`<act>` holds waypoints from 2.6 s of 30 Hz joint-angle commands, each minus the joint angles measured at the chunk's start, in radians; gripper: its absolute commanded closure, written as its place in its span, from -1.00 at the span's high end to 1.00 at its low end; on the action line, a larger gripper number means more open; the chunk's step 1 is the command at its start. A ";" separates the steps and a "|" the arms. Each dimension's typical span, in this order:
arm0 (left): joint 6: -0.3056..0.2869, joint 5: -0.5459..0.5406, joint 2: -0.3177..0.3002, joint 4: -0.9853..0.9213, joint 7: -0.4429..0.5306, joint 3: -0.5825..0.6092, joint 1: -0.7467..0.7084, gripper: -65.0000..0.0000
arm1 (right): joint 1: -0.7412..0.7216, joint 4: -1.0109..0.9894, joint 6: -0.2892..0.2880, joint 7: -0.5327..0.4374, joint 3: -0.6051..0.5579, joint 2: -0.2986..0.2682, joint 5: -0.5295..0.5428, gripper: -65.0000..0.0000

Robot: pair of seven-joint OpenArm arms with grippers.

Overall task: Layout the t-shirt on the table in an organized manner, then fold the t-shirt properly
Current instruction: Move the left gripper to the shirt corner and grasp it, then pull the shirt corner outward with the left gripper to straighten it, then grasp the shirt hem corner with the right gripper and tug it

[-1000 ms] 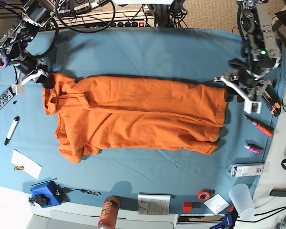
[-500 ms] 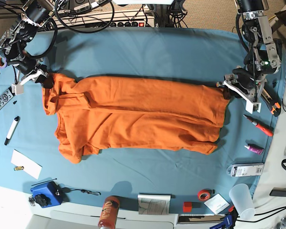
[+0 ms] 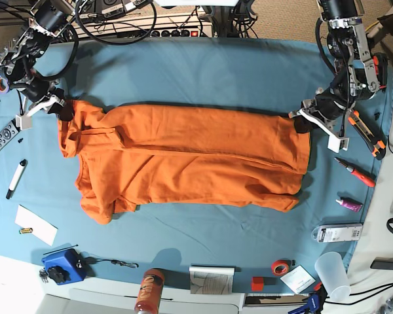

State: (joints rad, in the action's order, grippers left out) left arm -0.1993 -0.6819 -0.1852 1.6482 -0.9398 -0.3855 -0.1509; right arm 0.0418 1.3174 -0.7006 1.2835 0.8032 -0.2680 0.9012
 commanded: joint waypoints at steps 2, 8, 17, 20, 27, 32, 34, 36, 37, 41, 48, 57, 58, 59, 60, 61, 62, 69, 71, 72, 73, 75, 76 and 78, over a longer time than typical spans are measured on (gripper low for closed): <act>0.000 0.008 -0.006 0.008 -0.018 0.000 0.004 -1.00 | -0.006 0.037 0.002 -0.019 0.004 -0.049 0.006 -1.00; -0.002 0.008 -0.006 0.036 -0.082 0.000 -0.003 -1.00 | -0.006 0.121 0.002 -0.020 0.021 -0.093 -0.007 -1.00; -0.005 0.008 -0.006 0.128 -0.161 0.000 -0.018 -1.00 | 0.021 0.162 0.002 -0.007 0.127 -0.093 -0.007 -1.00; -0.005 0.008 -0.007 0.143 -0.174 0.000 -0.041 -1.00 | 0.042 0.162 0.002 -0.004 0.174 -0.097 0.003 -1.00; -0.005 0.008 -0.015 0.229 -0.187 -0.014 -0.137 -1.00 | 0.137 0.162 0.002 0.040 0.214 -0.101 0.079 -1.00; -0.039 -0.005 -0.015 0.286 -0.192 -0.042 -0.190 -1.00 | 0.204 0.162 0.002 0.067 0.242 -0.101 0.122 -1.00; -0.039 -0.022 -0.014 0.286 -0.194 -0.042 -0.209 -1.00 | 0.228 0.162 0.002 0.090 0.266 -0.100 0.156 -1.00; -0.038 -0.019 -0.014 0.286 -0.194 -0.043 -0.222 -1.00 | 0.250 0.162 0.002 0.113 0.289 -0.101 0.192 -1.00; -0.038 -0.010 -0.015 0.286 -0.194 -0.043 -0.228 -1.00 | 0.264 0.162 0.002 0.113 0.298 -0.101 0.208 -1.00; -0.038 0.041 -0.014 0.286 -0.193 -0.044 -0.246 -1.00 | 0.311 0.162 0.002 0.113 0.304 -0.100 0.217 -1.00; -0.039 0.046 -0.014 0.286 -0.190 -0.044 -0.248 -0.64 | 0.304 0.162 0.002 0.113 0.304 -0.101 0.217 -0.92; -0.039 0.097 -0.014 0.320 -0.234 -0.044 -0.248 -0.18 | 0.307 0.162 0.002 0.113 0.304 -0.159 0.380 -0.47; -0.039 0.127 -0.015 0.335 -0.236 -0.044 -0.248 -0.18 | 0.304 0.162 0.002 0.113 0.304 -0.170 0.394 -0.47; -0.038 0.160 -0.015 0.353 -0.243 -0.044 -0.248 -0.18 | 0.299 0.162 0.002 0.113 0.305 -0.180 0.397 -0.47; -0.038 0.185 -0.015 0.372 -0.245 -0.044 -0.248 -0.18 | 0.285 0.162 0.002 0.113 0.308 -0.187 0.397 -0.47; -0.038 0.203 -0.015 0.393 -0.249 -0.044 -0.248 -0.18 | 0.266 0.162 0.002 0.113 0.310 -0.193 0.397 -0.47; -0.038 0.218 -0.014 0.417 -0.250 -0.044 -0.248 -0.18 | 0.242 0.162 0.002 0.113 0.311 -0.198 0.396 -0.47; -0.038 0.277 -0.018 0.528 -0.208 -0.044 -0.229 -0.18 | -0.009 0.160 0.002 0.103 0.228 -0.261 0.257 -0.47; -0.038 0.320 -0.018 0.528 -0.204 -0.044 -0.220 -0.18 | -0.071 0.160 0.002 0.022 0.129 -0.293 0.154 -0.47; -0.038 0.333 -0.018 0.528 -0.203 -0.044 -0.217 -0.18 | -0.105 0.160 0.002 -0.013 0.071 -0.308 0.094 -0.47; -0.038 0.339 -0.018 0.528 -0.200 -0.044 -0.216 -0.18 | -0.142 0.160 0.002 -0.043 0.010 -0.322 0.035 -0.47; -0.037 0.339 -0.017 0.528 -0.192 -0.044 -0.215 -0.18 | -0.215 0.160 0.002 -0.104 -0.111 -0.340 -0.055 -0.47; -0.034 0.339 -0.017 0.528 -0.187 -0.044 -0.215 -0.18 | -0.251 0.160 0.002 -0.138 -0.166 -0.341 -0.098 -0.47; -0.035 0.339 -0.017 0.528 -0.186 -0.044 -0.215 -0.18 | -0.328 0.153 0.005 -0.191 -0.274 -0.338 -0.194 -0.47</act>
State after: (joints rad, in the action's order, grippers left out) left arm -0.2367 -0.3401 -0.1947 2.1597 -1.1435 -0.4267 -0.3691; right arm -0.2665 1.4582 -0.6971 1.1172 0.5186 -0.5816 0.6785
